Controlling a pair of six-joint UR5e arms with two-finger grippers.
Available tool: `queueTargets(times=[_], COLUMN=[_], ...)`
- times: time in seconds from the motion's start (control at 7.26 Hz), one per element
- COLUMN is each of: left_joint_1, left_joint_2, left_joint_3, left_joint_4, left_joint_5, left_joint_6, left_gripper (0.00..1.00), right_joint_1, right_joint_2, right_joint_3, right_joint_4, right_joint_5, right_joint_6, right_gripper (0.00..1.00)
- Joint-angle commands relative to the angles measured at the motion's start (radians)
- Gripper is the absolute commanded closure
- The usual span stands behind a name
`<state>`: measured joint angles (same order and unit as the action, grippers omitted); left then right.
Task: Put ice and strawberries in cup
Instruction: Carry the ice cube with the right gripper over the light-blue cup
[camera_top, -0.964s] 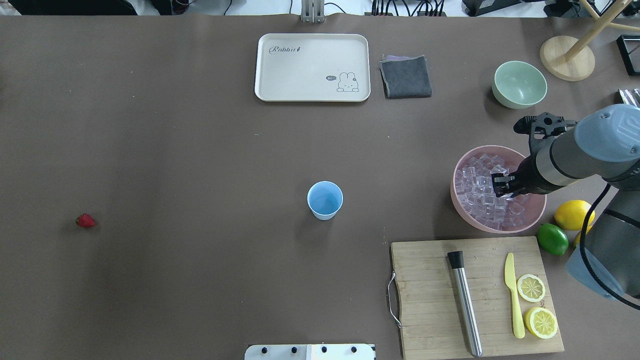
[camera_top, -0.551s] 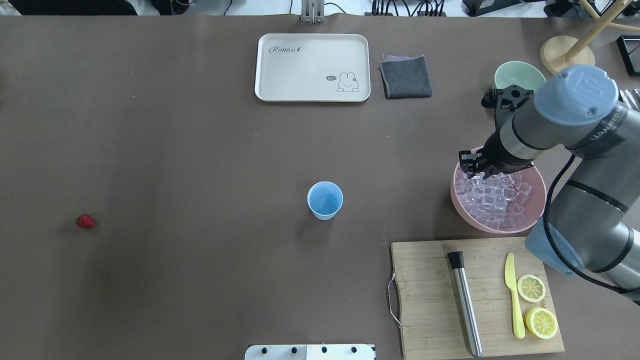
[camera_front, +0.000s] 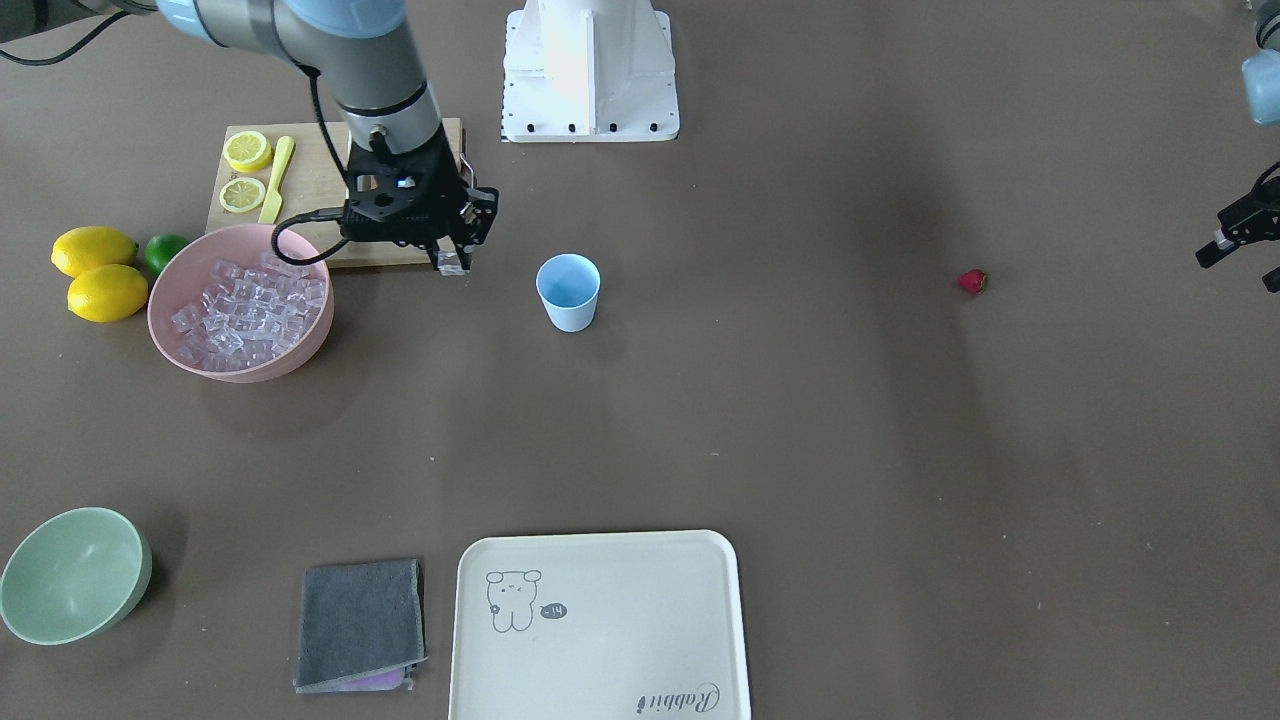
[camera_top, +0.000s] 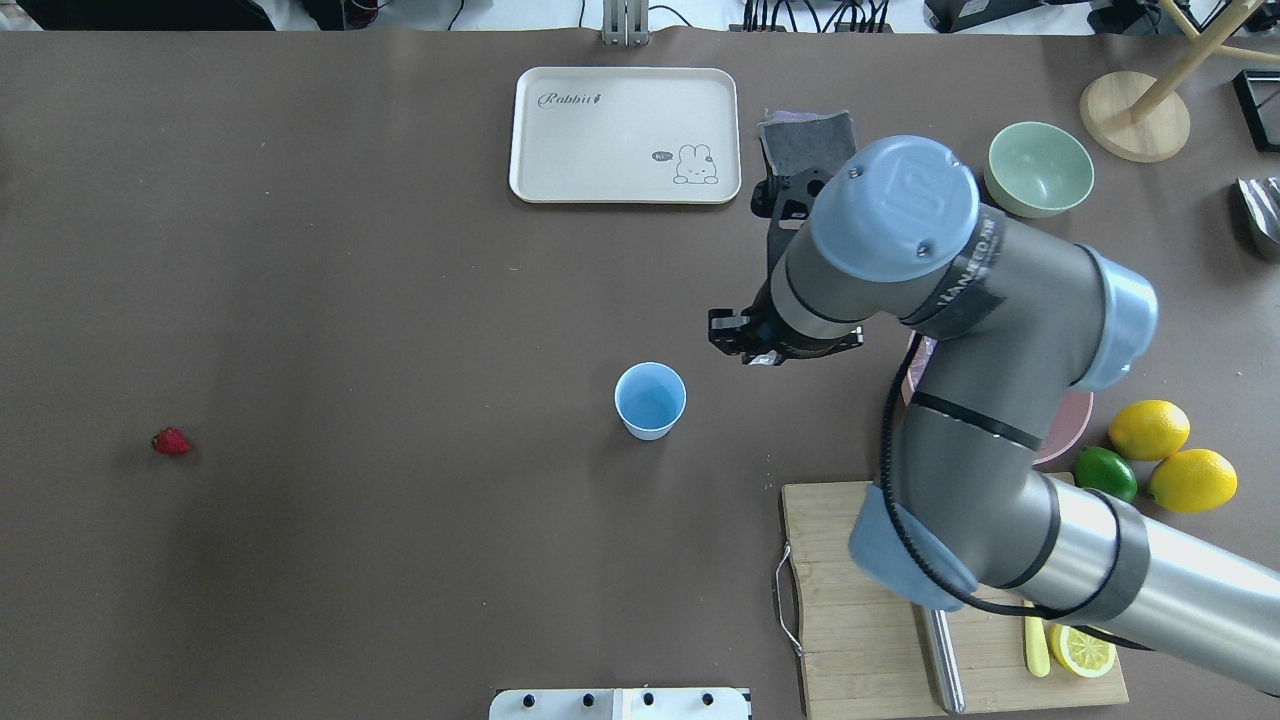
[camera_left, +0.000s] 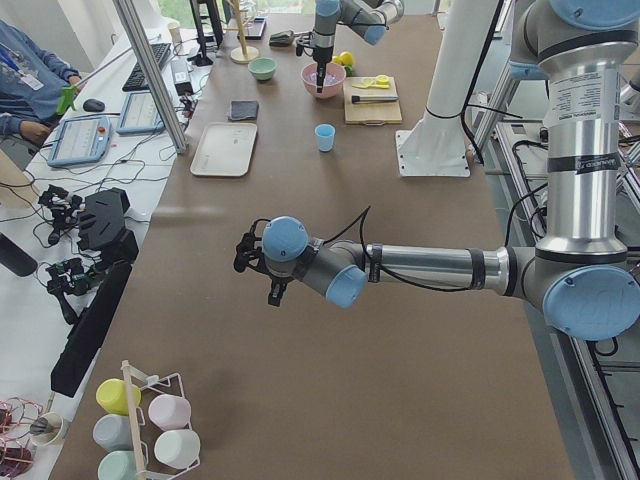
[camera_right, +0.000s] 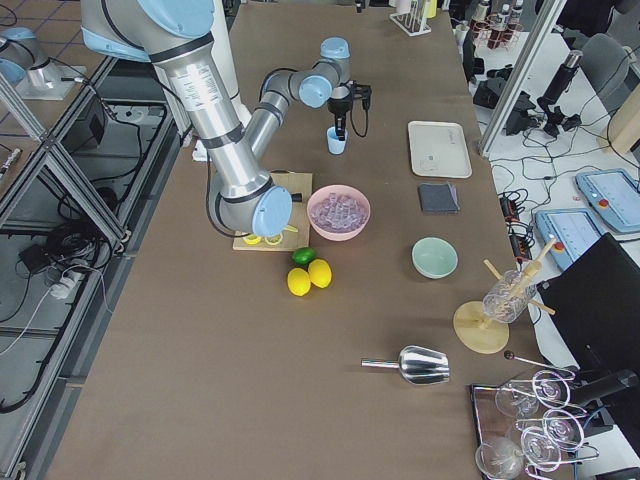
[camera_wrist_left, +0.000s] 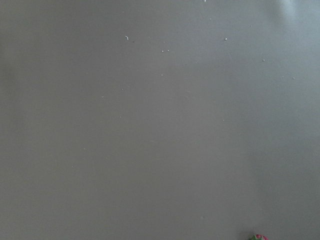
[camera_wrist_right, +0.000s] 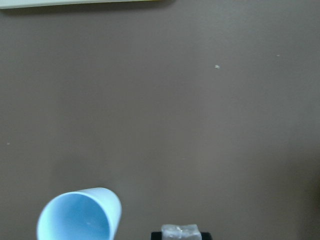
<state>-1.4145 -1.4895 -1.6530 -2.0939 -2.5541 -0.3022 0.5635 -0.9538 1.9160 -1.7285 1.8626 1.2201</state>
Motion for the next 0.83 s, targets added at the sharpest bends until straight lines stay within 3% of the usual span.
queueTargets(times=[0.0,0.41,0.69], left_joint_1=[0.003,0.003,0.003], left_joint_2=[0.000,0.000,0.000], left_joint_3=[0.002,0.013,0.013], left_joint_4=[0.000,0.000,0.000], left_joint_5=[0.000,-0.001,-0.002], left_joint_6=[0.000,0.000,-0.001], left_gripper=[0.02,0.02,0.02], right_joint_1=[-0.069,-0.094,-0.097], right_joint_2=[0.166,0.181,0.158], right_joint_3=[-0.136,-0.224,-0.220], right_joint_4=[0.004,0.134,0.124], right_joint_5=[-0.067,-0.132,-0.123], right_joint_6=[0.108,0.148,0.136], right_gripper=[1.00,1.00,1.00])
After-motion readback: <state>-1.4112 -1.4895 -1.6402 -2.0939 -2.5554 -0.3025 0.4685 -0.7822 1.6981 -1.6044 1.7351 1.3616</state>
